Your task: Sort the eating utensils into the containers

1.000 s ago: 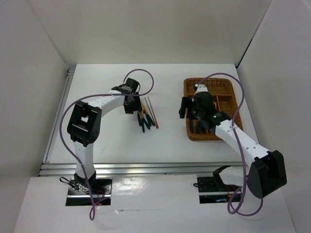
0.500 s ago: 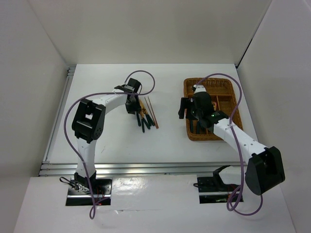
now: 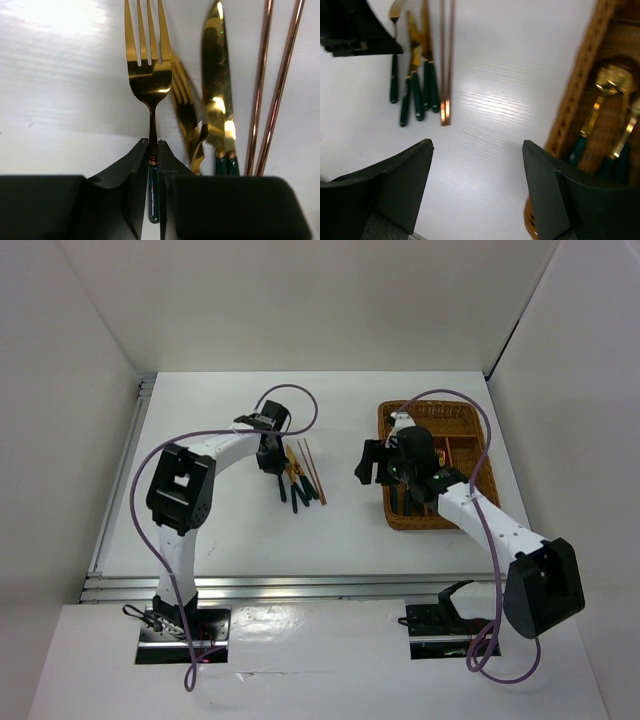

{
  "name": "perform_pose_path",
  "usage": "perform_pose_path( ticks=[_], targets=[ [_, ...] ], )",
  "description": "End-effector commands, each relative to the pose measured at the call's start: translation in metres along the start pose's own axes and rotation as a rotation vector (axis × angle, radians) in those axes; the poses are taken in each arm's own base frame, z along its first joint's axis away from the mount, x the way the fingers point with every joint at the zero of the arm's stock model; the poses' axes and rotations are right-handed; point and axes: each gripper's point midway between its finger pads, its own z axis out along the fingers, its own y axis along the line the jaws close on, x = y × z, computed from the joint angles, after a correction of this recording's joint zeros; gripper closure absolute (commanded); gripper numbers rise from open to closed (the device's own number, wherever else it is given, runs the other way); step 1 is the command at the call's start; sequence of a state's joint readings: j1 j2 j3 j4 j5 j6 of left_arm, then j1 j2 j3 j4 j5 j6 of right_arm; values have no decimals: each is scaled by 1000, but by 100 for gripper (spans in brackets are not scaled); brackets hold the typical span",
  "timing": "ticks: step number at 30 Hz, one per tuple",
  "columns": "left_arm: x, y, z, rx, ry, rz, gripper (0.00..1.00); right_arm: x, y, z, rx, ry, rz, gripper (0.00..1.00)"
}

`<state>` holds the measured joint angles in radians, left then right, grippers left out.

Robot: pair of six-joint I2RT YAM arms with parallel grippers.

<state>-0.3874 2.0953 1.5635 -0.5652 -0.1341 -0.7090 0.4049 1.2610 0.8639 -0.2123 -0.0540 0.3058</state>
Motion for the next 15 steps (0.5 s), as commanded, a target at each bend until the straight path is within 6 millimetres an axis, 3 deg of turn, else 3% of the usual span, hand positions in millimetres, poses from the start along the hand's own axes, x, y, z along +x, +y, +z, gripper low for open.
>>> perform_pose_path(
  ticks=[1,2,3,5,9,15],
  targets=[
    [-30,3,-52,61,-101,-41,77,-33,46,1,-243,-83,-52,20],
    [-32,-5,-60,116,-114,-30,77,-33,51,3,-272,-83,-56,20],
    [-33,4,-63,133,-116,-42,77,-36,57,7,-304,-93,-53,20],
    [-38,-8,-91,252,-155,-35,77,-29,76,10,-390,-72,-63,20],
    [-43,-8,-110,374,-207,-19,77,-26,111,18,-482,-73,-96,18],
    [-36,-10,-111,442,-220,13,79,-30,162,26,-586,-84,-171,14]
  ],
)
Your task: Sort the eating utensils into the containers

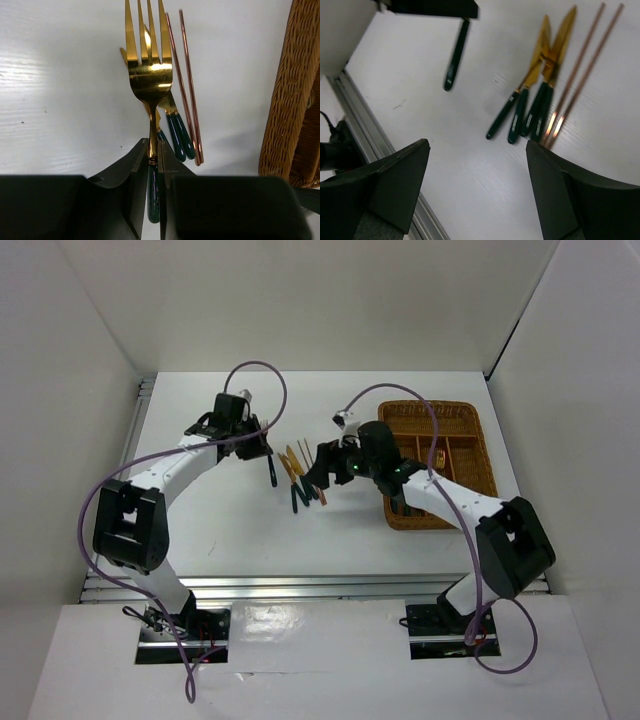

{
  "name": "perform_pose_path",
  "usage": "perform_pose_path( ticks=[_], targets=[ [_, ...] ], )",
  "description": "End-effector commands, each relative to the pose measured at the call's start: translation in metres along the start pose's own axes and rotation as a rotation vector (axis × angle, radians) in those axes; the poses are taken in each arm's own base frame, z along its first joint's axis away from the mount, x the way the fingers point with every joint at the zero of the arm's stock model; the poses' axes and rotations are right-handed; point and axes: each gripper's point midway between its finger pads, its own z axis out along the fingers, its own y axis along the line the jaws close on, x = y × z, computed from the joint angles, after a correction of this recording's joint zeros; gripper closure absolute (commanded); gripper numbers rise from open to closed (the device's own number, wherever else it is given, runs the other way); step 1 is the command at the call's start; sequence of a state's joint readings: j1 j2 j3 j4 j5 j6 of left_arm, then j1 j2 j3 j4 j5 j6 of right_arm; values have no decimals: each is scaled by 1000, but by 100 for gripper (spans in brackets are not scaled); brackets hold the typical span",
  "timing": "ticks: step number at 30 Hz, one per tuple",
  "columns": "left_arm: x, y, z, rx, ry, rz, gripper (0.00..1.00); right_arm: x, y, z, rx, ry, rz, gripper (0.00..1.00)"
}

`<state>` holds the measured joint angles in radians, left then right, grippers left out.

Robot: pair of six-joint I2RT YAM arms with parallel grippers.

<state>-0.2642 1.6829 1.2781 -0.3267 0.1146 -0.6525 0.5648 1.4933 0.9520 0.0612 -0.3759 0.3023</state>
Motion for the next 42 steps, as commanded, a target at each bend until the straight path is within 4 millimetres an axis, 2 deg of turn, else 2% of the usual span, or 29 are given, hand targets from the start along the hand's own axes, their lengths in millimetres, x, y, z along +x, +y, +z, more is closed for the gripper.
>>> perform_pose_path(
  ticks=[1,2,5,8,9,10,15,16,18,19,21,22,24,26,27,32,36,39,40,42],
  targets=[
    [5,-12,-3,95,-11,46,79,-46,33,13,-109,-119,-90,14],
    [2,-13,-6,112,-21,34,79,-48,45,17,-136,-127,-106,14],
    [8,-17,-5,160,-23,41,79,-44,55,25,-172,-124,-121,13],
    [4,-22,-9,181,-35,47,79,-43,60,39,-178,-118,-117,13],
    [3,-21,-10,186,-34,41,79,-38,55,42,-162,-103,-109,13],
    [3,-21,-10,186,-34,41,79,-39,61,45,-174,-101,-115,13],
    [1,-27,-14,212,-38,27,78,-25,55,59,-160,-64,-95,13],
    [1,-27,-14,212,-38,27,78,-31,60,59,-178,-77,-102,13],
    [5,-27,-15,219,-29,6,78,-25,56,65,-173,-63,-88,13],
    [3,-28,-15,225,-38,9,78,-33,59,65,-181,-84,-96,13],
    [6,-29,-16,235,-35,-3,78,-27,58,71,-196,-63,-93,12],
    [3,-32,-19,246,-50,-10,78,-33,61,71,-201,-75,-97,12],
    [9,-28,-16,241,-39,-27,78,-31,64,74,-227,-67,-100,12],
    [5,-31,-19,251,-53,-33,78,-24,64,82,-229,-48,-98,12],
    [6,-33,-20,258,-47,-32,77,-29,66,82,-233,-57,-101,12],
    [7,-38,-25,289,-50,-48,77,-17,58,93,-221,-27,-89,13],
    [9,-39,-24,298,-45,-56,77,-18,57,98,-221,-26,-89,13],
    [7,-43,-27,314,-44,-52,77,-15,53,101,-208,-21,-85,22],
    [9,-45,-27,324,-35,-59,77,-15,53,101,-209,-20,-76,30],
    [9,-46,-26,335,-30,-57,77,-14,51,104,-200,-23,-75,39]
  ],
)
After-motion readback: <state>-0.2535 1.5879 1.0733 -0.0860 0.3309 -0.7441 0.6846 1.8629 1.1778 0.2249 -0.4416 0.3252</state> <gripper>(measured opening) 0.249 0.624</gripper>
